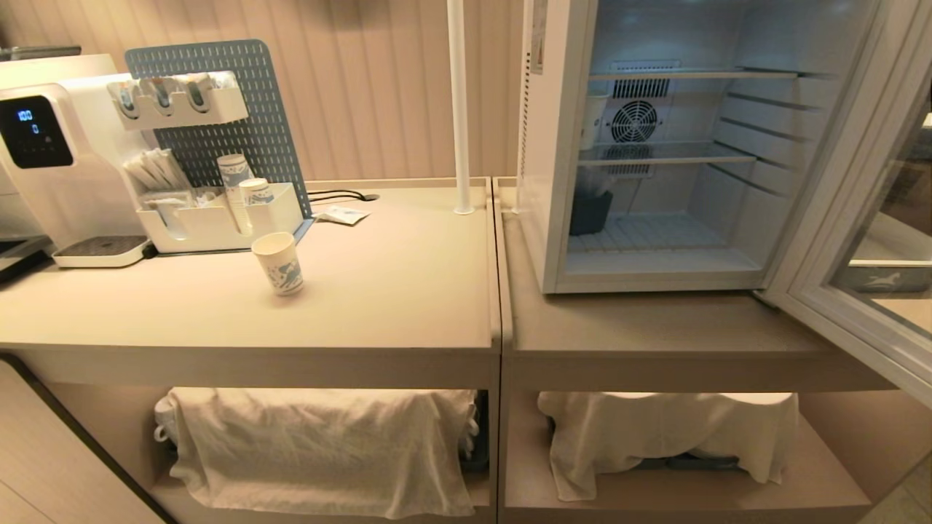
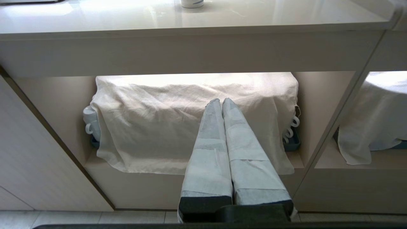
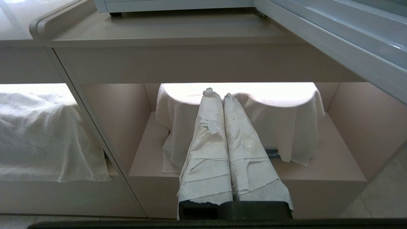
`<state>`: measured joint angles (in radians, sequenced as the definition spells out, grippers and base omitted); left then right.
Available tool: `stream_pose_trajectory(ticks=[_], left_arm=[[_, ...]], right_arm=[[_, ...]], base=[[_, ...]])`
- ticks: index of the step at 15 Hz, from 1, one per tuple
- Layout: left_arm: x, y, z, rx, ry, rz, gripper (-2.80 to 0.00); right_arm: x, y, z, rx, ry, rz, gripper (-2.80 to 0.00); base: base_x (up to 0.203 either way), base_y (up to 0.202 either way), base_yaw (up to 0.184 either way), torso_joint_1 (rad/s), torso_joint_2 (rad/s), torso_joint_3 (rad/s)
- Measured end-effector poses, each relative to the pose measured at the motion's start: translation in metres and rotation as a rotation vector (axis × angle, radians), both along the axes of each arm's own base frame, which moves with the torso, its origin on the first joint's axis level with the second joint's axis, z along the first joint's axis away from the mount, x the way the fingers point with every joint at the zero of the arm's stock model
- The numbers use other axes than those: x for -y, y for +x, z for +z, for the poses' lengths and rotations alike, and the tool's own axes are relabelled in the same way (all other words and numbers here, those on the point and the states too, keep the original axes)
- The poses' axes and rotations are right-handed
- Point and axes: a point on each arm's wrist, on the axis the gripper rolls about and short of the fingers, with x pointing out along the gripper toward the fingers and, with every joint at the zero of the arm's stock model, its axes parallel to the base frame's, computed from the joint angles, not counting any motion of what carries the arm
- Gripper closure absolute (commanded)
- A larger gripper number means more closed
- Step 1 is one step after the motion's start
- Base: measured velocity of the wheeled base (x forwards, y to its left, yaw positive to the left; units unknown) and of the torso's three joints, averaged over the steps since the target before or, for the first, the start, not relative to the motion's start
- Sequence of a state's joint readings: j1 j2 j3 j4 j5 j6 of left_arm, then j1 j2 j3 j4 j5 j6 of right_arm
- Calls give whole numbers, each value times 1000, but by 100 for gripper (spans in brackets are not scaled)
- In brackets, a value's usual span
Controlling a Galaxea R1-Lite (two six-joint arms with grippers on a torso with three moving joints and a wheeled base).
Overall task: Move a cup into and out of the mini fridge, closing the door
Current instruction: Close the freezer door
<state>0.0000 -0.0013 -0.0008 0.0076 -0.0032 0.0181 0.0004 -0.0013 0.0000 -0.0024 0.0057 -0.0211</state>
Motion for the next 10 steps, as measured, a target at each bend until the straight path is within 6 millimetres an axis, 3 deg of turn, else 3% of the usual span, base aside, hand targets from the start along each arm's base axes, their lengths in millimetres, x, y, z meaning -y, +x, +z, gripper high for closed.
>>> stream_pose_trajectory(ticks=[10], left_arm=[[0,0,0,1,-7,4,0]], right_arm=[[0,0,0,1,1,-1,0]], base=[[-10,0,0,1,1,0]])
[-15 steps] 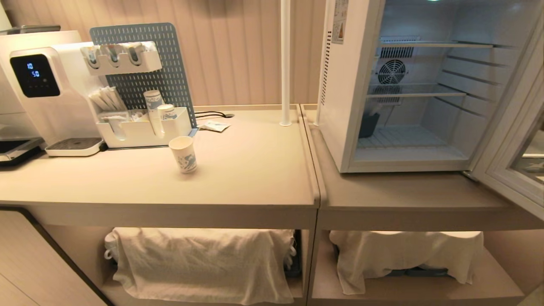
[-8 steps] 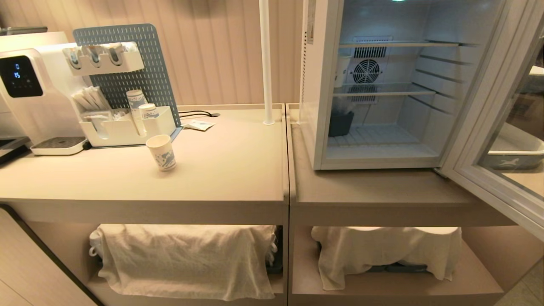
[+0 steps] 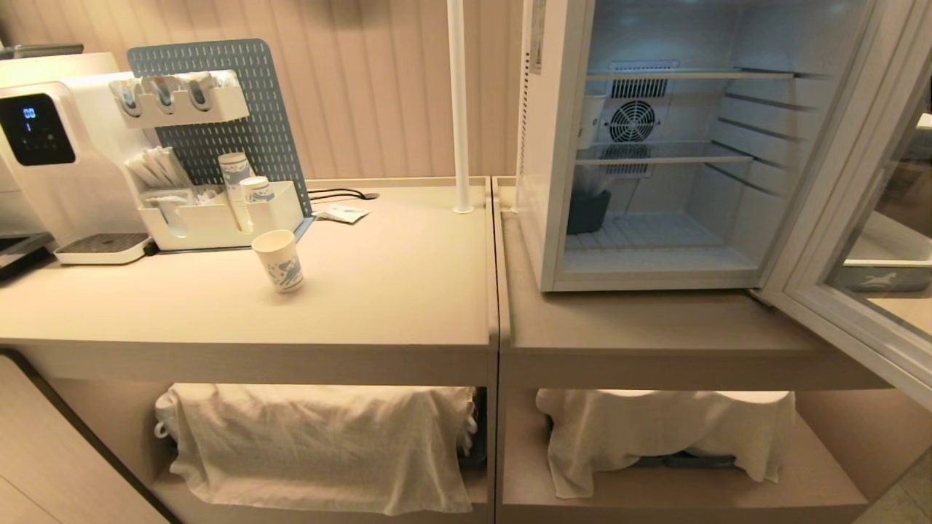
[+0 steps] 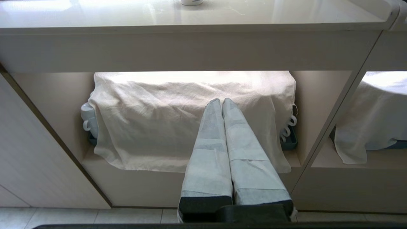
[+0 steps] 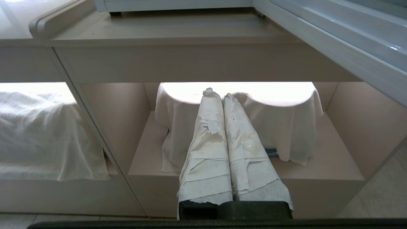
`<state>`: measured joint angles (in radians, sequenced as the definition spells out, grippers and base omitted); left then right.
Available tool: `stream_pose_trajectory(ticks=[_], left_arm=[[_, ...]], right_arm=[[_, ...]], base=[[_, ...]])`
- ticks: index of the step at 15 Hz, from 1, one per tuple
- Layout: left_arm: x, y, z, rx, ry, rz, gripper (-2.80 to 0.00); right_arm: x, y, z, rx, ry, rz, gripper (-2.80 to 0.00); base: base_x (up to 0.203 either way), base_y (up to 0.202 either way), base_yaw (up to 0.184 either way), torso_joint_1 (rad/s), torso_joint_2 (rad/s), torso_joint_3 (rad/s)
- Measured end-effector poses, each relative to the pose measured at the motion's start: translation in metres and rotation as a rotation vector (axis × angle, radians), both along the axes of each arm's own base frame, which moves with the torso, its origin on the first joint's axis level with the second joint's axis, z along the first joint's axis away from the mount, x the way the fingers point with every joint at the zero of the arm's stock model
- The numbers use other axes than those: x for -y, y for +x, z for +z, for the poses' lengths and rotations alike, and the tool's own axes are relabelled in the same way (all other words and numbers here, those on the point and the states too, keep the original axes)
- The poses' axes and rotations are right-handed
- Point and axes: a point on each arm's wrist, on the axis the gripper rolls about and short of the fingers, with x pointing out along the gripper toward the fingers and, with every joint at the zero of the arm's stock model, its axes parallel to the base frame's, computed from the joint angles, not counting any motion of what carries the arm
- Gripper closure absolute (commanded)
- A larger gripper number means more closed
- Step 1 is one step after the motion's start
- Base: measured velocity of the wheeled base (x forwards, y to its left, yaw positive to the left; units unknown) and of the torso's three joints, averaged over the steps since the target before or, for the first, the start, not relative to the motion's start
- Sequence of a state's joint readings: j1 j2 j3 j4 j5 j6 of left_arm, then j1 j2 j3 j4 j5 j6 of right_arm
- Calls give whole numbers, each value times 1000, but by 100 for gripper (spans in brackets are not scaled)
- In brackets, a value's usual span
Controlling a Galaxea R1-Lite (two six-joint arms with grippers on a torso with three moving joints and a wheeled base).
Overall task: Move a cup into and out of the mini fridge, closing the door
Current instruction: Close the freezer door
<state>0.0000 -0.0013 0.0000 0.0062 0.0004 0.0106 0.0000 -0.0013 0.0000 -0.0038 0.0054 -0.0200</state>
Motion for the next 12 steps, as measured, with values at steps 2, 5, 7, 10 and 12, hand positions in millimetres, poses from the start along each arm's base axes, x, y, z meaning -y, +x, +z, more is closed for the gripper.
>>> stream_pose_trajectory(ticks=[2,5,7,10,12], left_arm=[[0,0,0,0,0,1,0],[0,0,0,0,1,1,0],[0,0,0,1,2,1,0],[0,0,0,0,1,0,0],[0,0,0,0,0,0,0]], right_arm=[[0,0,0,1,0,0,0],[0,0,0,0,0,0,0],[0,0,0,0,2,0,0],[0,0,0,1,1,0,0],[0,0,0,0,1,0,0]], base=[[-182,0,-1,2,7,2],[-196,0,-1,1,2,2],[-196,0,-1,2,-3,2],[-172,0,-1,4,-1,1],[0,0,0,0,0,0]])
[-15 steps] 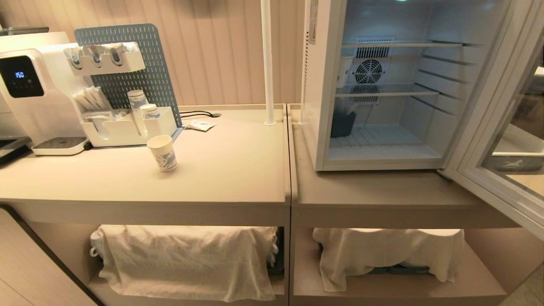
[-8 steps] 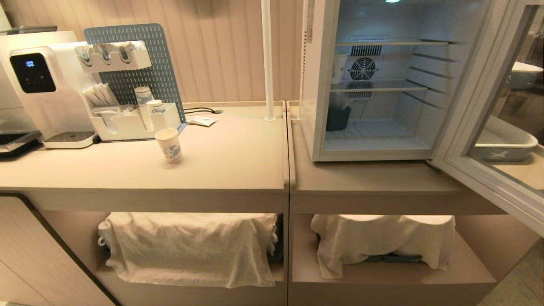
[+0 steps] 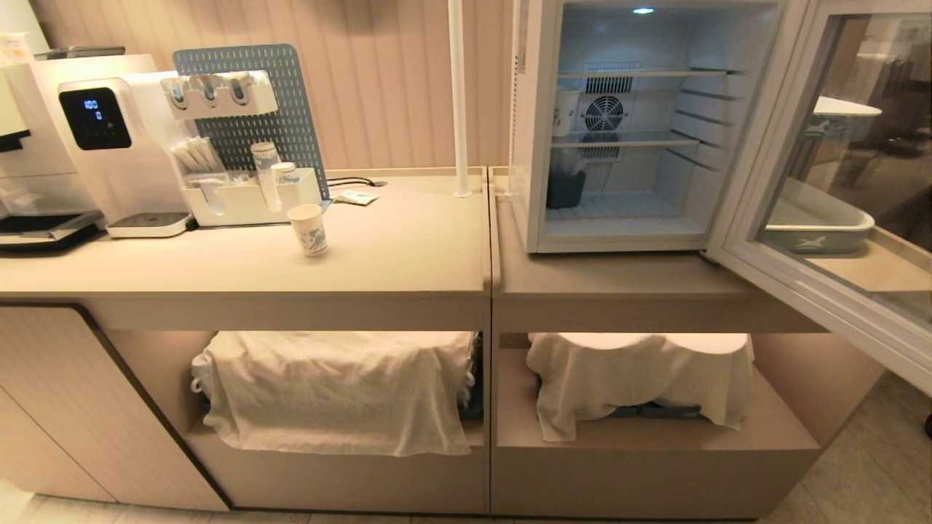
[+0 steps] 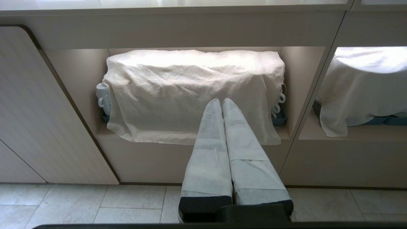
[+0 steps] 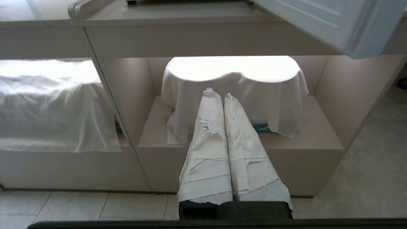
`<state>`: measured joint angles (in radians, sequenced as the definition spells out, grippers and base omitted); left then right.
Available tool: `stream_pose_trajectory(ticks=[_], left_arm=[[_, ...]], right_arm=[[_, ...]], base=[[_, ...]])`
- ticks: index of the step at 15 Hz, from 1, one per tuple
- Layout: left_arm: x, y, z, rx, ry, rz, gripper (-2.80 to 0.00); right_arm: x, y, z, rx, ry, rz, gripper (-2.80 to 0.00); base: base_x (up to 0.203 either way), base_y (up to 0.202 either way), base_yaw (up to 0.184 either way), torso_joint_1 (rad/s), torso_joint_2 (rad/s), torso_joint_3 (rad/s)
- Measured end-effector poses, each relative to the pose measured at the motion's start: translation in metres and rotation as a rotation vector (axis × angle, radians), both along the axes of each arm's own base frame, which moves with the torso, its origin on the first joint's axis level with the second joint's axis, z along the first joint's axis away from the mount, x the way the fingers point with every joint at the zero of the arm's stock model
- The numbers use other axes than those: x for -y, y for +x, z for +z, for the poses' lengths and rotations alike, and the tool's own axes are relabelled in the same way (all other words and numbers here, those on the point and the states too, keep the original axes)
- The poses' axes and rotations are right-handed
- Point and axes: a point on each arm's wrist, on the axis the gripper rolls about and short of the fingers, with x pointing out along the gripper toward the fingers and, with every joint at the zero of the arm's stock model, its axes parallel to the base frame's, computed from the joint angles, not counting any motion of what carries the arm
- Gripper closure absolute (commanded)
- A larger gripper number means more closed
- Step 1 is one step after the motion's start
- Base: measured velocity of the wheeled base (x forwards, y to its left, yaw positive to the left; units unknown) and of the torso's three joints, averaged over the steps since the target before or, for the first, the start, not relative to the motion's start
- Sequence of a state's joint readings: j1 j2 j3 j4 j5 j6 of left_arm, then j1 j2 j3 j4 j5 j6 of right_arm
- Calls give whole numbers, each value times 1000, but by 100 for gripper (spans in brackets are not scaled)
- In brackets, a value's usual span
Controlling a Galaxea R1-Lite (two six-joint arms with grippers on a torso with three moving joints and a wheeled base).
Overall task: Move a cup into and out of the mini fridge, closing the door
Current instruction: Close the freezer door
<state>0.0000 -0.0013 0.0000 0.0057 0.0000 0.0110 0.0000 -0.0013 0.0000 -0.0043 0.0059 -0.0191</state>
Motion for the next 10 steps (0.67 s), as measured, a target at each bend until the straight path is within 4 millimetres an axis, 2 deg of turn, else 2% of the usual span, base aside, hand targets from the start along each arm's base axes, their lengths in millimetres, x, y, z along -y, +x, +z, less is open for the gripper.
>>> stream_pose_trajectory(ticks=[10], left_arm=[[0,0,0,2,0,0,0]], right_arm=[[0,-1,4,17,3,-4,0]], base=[[0,0,0,0,0,0]])
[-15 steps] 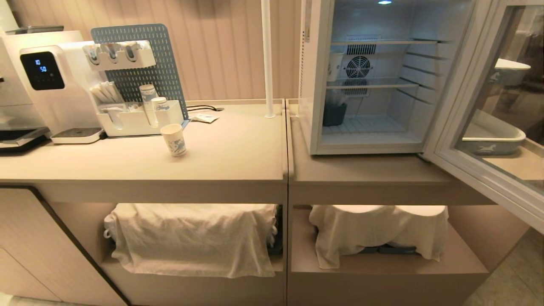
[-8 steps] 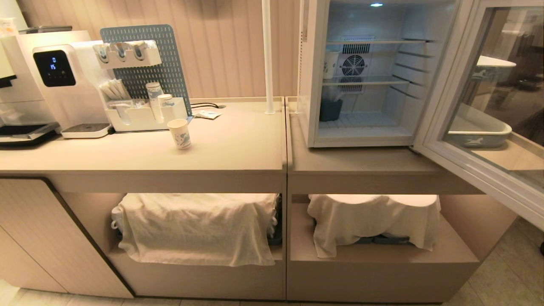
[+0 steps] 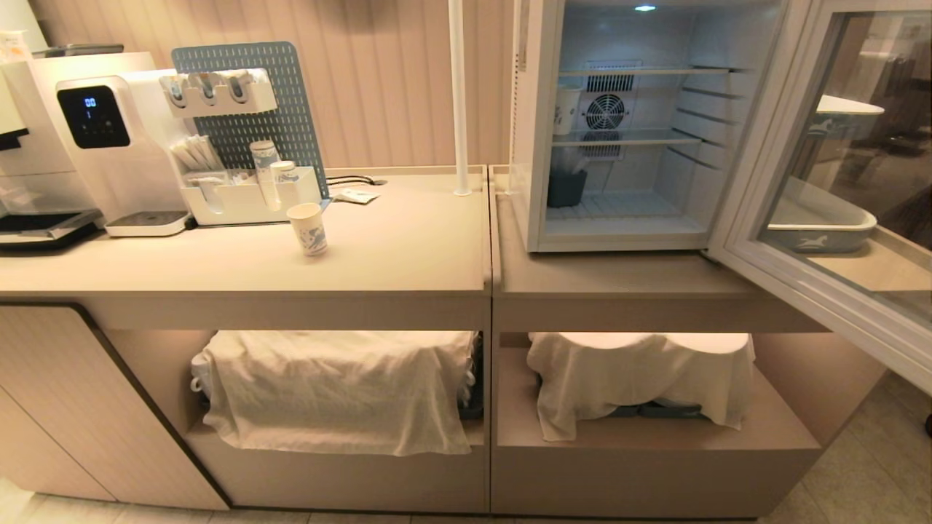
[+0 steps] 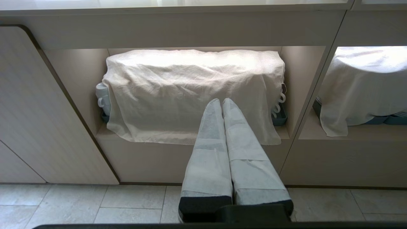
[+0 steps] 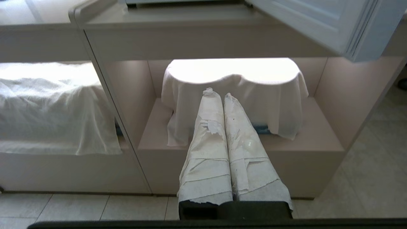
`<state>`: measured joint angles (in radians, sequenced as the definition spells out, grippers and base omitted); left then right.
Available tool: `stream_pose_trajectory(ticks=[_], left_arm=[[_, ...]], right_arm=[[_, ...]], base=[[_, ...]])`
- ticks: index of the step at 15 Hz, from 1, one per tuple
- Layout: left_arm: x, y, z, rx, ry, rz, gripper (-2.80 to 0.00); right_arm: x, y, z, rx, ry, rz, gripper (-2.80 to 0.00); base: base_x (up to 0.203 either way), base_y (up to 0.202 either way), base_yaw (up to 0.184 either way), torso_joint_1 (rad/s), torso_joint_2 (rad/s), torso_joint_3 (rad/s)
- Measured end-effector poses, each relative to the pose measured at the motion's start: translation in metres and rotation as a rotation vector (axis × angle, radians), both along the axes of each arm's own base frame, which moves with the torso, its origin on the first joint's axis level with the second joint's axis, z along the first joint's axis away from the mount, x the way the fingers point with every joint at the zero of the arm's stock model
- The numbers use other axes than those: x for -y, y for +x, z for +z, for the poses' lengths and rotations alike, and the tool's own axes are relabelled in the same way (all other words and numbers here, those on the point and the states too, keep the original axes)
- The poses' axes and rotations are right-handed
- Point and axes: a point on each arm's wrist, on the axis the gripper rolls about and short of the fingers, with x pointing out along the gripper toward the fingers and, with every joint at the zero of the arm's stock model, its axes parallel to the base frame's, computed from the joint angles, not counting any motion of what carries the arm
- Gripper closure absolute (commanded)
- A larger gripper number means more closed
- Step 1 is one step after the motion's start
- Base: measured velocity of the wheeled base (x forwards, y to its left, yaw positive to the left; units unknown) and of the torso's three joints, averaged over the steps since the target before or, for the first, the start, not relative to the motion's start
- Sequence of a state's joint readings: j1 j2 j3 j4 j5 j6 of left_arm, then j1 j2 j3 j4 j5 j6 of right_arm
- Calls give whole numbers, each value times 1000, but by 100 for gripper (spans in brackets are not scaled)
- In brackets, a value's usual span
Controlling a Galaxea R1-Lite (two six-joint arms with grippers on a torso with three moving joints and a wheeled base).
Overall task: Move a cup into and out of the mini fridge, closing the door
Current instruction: Close the freezer door
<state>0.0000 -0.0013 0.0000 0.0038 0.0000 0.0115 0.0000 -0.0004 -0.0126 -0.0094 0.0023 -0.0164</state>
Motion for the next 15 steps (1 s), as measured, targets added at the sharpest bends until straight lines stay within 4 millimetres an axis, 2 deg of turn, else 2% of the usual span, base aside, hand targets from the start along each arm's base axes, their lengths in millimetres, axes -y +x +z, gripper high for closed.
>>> stream_pose_trajectory(ticks=[2,4,6,8,9,12,14,15], left_arm=[[0,0,0,0,0,0,0],[0,0,0,0,-1,0,0],[0,0,0,1,0,0,0],[0,0,0,0,-1,0,0],[0,0,0,1,0,0,0],[0,0,0,1,-1,0,0],[0,0,0,1,-1,0,0],[0,0,0,1,-1,0,0]], right_arm=[[0,-8,23,42,-9,0,0],[0,-23,64,95,-8,-14,0],[1,-38,123,130,-5,-57,0],[3,-41,191,152,-3,-130,0],[4,-38,226,156,-3,-190,0],[9,-2,296,67,-27,-425,0],[13,28,317,-19,-66,-658,0],[16,40,320,-62,-85,-773,0]], base=[[0,0,0,0,0,0],[0,0,0,0,0,0],[0,0,0,0,0,0],[0,0,0,0,0,0],[0,0,0,0,0,0],[0,0,0,0,0,0],[0,0,0,0,0,0],[0,0,0,0,0,0]])
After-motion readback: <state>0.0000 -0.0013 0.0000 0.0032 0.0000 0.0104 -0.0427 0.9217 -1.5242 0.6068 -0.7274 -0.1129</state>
